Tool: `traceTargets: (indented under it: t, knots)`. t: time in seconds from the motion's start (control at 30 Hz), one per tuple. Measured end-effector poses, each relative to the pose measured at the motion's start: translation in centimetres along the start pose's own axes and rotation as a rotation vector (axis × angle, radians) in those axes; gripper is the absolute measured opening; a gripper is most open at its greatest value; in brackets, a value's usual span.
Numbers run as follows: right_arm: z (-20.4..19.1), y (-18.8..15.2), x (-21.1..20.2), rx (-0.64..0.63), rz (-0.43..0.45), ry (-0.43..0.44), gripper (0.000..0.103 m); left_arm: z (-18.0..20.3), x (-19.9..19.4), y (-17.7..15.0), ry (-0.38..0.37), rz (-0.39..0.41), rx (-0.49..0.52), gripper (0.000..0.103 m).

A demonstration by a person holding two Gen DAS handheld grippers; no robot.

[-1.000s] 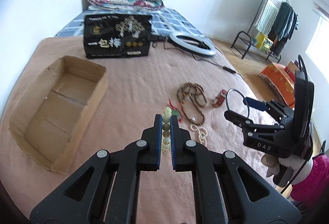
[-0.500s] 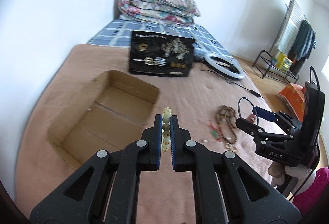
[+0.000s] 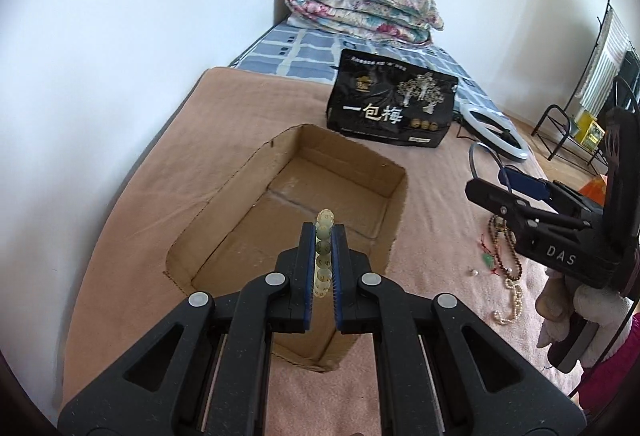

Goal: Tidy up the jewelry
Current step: 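Carry the bracelet and bangle in both grippers over the cardboard box, then open the right gripper dropping the bangle while the left gripper releases the bracelet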

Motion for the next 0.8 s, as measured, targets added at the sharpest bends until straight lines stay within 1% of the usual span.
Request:
traceTargets:
  t: [0.3,0.4,0.53,0.6,0.63,0.67,0.8]
  knots:
    - [-2.6,0.1,5.2,0.004,-0.048,0.051,0.074,-2.3,1.8,-1.1,0.01,-0.056,-0.031,0.005]
    - [-3.6,0.1,6.7,-0.003,-0.059,0.061,0.074,-2.6,2.2,-1.3,0.013,-0.069,-0.035,0.005]
    - [-4.4,-0.1,8.3,0.02,-0.067,0.082,0.075,-2.7,2.8,-1.6,0.01,-0.096,-0.039,0.005]
    - [-4.6,-0.1,8.5,0.016,-0.066,0.075,0.08,-2.5,2.9,-1.6,-0.005,-0.097,-0.032,0.005]
    - [-4.7,-0.1,8.5,0.009,-0.058,0.063,0.087,-2.4,2.8,-1.6,-0.005,-0.093,-0.024,0.005]
    - [-4.7,0.0,8.5,0.006,-0.051,0.053,0.091,-2.2,2.7,-1.6,0.001,-0.09,-0.014,0.005]
    - [-4.1,0.3,8.1,0.024,-0.037,0.04,0.092,-1.8,2.4,-1.5,0.015,-0.082,0.014,0.006]
Point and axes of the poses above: each gripper's, at about its wrist camera, not at the fingertips, and x roughly the way its jaws point, z to its right, y to its top, the point moved 7 cm from there along x, roughly the way its jaws point, and after that the axes turned 3 degrees about -z, right-handed, at the moved point
